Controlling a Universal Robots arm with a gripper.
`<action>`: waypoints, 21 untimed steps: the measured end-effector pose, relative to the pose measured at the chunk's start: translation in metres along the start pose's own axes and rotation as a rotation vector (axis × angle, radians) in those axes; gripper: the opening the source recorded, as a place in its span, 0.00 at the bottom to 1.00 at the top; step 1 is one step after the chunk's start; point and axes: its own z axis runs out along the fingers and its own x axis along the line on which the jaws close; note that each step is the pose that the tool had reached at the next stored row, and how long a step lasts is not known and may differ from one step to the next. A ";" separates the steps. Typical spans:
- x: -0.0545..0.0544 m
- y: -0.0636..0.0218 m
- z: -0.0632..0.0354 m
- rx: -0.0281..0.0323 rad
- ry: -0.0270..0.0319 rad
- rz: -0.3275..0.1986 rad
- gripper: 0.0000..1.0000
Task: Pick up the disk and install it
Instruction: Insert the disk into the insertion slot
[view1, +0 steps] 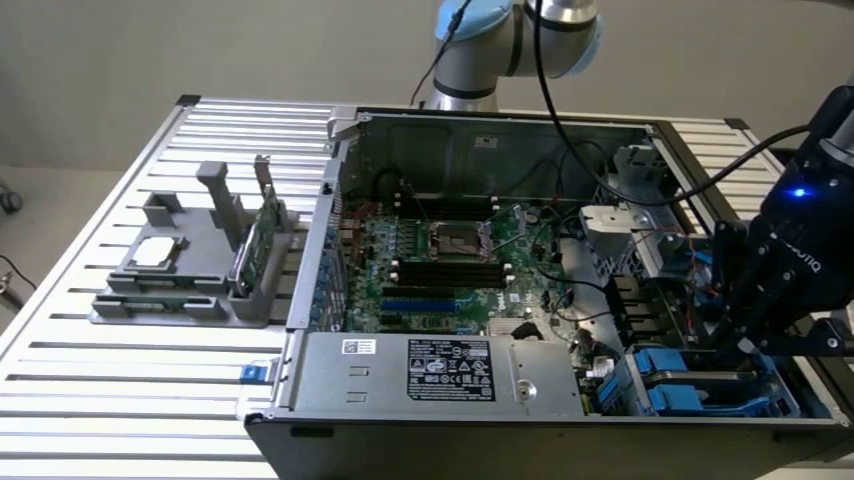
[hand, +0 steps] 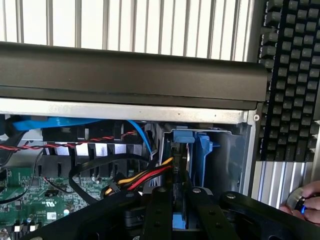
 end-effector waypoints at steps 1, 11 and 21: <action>0.000 0.0004 0.0000 0.0008 0.0001 0.000 0.17; -0.002 0.0016 0.0003 0.0031 0.0003 -0.001 0.17; -0.002 -0.0009 0.0016 0.0031 0.0008 -0.001 0.17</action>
